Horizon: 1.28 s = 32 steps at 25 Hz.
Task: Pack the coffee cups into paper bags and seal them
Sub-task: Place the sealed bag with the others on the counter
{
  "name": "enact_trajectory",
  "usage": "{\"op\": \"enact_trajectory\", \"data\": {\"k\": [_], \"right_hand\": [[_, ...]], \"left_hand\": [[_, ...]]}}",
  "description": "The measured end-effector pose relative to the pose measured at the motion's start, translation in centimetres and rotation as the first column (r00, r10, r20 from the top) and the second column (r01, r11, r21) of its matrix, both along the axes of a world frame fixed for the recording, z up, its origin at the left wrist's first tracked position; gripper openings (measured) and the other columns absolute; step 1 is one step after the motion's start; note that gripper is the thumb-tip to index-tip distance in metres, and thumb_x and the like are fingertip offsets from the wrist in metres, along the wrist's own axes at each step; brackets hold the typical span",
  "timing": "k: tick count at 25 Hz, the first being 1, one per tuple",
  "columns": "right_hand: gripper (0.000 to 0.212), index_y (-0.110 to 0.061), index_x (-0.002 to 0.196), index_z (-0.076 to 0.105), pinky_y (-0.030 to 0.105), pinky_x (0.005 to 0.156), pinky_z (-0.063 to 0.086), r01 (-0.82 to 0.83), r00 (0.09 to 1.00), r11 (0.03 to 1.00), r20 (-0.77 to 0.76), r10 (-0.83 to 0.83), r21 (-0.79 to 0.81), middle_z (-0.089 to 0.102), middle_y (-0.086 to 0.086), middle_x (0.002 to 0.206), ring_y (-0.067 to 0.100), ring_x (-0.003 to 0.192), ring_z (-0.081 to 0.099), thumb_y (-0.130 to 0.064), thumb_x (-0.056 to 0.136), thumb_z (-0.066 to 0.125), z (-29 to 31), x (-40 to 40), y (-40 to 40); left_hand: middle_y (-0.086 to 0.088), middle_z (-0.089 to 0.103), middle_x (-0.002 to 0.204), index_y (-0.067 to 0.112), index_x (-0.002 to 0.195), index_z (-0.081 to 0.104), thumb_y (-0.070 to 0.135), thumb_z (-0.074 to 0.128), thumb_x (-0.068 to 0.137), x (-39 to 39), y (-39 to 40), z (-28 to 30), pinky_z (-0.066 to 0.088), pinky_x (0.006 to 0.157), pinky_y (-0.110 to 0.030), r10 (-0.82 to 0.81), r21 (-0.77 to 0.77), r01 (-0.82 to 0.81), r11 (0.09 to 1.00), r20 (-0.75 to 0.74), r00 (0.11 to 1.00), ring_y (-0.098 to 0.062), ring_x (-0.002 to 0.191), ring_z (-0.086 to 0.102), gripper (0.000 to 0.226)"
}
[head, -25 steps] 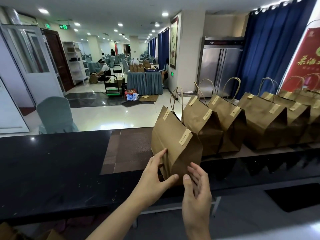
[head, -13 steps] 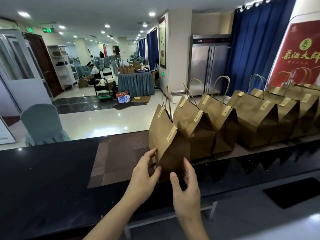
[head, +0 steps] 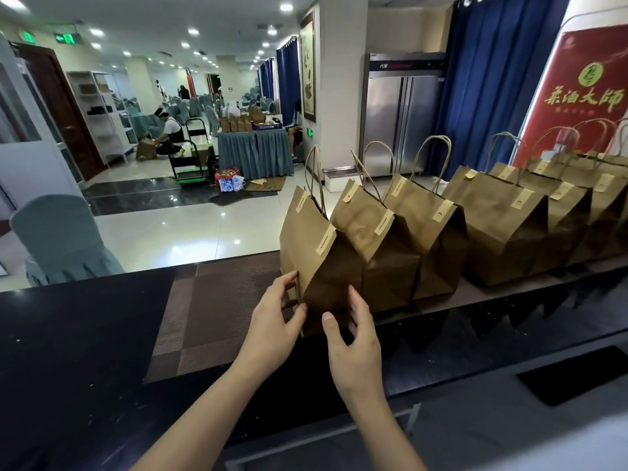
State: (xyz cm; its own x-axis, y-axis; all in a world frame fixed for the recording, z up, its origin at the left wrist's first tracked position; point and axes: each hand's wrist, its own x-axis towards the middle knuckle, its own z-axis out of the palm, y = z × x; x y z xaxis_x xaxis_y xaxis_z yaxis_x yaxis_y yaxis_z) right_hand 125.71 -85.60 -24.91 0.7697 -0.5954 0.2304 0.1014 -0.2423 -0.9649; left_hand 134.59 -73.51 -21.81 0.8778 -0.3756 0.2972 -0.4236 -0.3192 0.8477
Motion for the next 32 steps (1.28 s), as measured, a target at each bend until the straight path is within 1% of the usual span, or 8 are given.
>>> {"op": "enact_trajectory", "data": {"k": [4,7,13,17,21,25,29,32], "right_hand": [[0.061,-0.043,0.151,0.038,0.026,0.112,0.039,-0.001,1.000,1.000,-0.002,0.001,0.010,0.044,-0.022,0.150,-0.001,0.139,0.041,-0.044,0.096,0.063,-0.2,0.8,-0.4],[0.062,-0.043,0.151,0.038,0.026,0.113,0.039,-0.004,1.000,1.000,-0.001,0.004,0.014,0.045,-0.023,0.150,-0.003,0.138,0.040,-0.045,0.095,0.063,0.0,1.0,-0.6],[0.061,-0.044,0.151,0.038,0.018,0.105,0.038,-0.011,1.000,1.000,-0.010,0.011,0.002,0.048,-0.022,0.148,-0.005,0.136,0.042,-0.045,0.095,0.063,0.2,0.6,-0.3],[0.060,-0.042,0.151,0.039,0.026,0.111,0.041,-0.045,0.999,0.999,0.010,0.045,0.017,0.050,-0.018,0.147,-0.004,0.135,0.044,-0.040,0.097,0.064,0.6,-0.1,0.4],[0.059,-0.039,0.151,0.040,0.034,0.114,0.042,-0.091,0.996,0.996,0.019,0.091,-0.005,0.050,-0.013,0.148,0.001,0.136,0.045,-0.040,0.097,0.063,1.4,-0.9,2.3],[0.057,-0.040,0.151,0.040,0.033,0.113,0.043,-0.145,0.989,0.989,0.026,0.146,-0.016,0.049,-0.014,0.147,0.002,0.135,0.046,-0.041,0.098,0.062,2.0,-1.7,5.1],[0.054,-0.043,0.149,0.042,0.034,0.113,0.044,-0.199,0.980,0.980,0.031,0.199,0.001,0.049,-0.020,0.141,0.001,0.133,0.047,-0.040,0.099,0.062,1.9,-2.7,8.7],[0.052,-0.042,0.147,0.043,0.038,0.113,0.045,-0.257,0.966,0.966,0.035,0.257,0.009,0.051,-0.017,0.141,0.003,0.133,0.049,-0.037,0.099,0.062,1.8,-3.5,11.8]], "left_hand": [[0.017,0.052,0.136,0.038,0.144,0.043,0.015,0.067,0.095,0.9,-0.4,-0.1,0.047,0.085,-0.009,0.003,0.007,-0.003,1.000,0.002,1.000,-0.002,0.117,0.056,0.059],[0.014,0.052,0.138,0.038,0.144,0.043,0.014,0.067,0.095,1.2,-0.6,-0.1,0.049,0.085,-0.012,-0.002,-0.002,0.002,1.000,-0.005,1.000,-0.008,0.121,0.056,0.060],[0.017,0.049,0.140,0.039,0.146,0.041,0.019,0.067,0.095,0.4,0.2,0.0,0.052,0.079,-0.011,0.000,-0.017,-0.001,1.000,-0.024,1.000,0.001,0.114,0.056,0.060],[0.015,0.044,0.145,0.037,0.148,0.037,0.021,0.065,0.096,-1.1,2.3,0.2,0.049,0.072,-0.004,0.052,0.016,-0.051,0.999,-0.021,0.998,-0.003,0.116,0.057,0.061],[0.013,0.043,0.148,0.038,0.149,0.036,0.022,0.063,0.097,-3.4,5.8,0.5,0.049,0.078,-0.005,0.087,0.035,-0.087,0.996,-0.001,0.996,-0.003,0.120,0.056,0.061],[0.011,0.047,0.144,0.036,0.149,0.038,0.020,0.063,0.098,-6.0,9.8,0.5,0.053,0.084,-0.012,0.177,0.009,-0.177,0.984,0.028,0.984,-0.001,0.117,0.058,0.059],[0.012,0.049,0.142,0.037,0.147,0.040,0.019,0.063,0.097,-8.9,14.4,0.0,0.054,0.085,-0.015,0.262,-0.012,-0.261,0.965,0.028,0.965,0.003,0.115,0.058,0.057],[0.011,0.049,0.142,0.037,0.147,0.041,0.018,0.063,0.097,-10.9,17.7,-0.1,0.054,0.083,-0.015,0.319,-0.034,-0.318,0.947,0.025,0.947,0.001,0.116,0.059,0.058]]}}
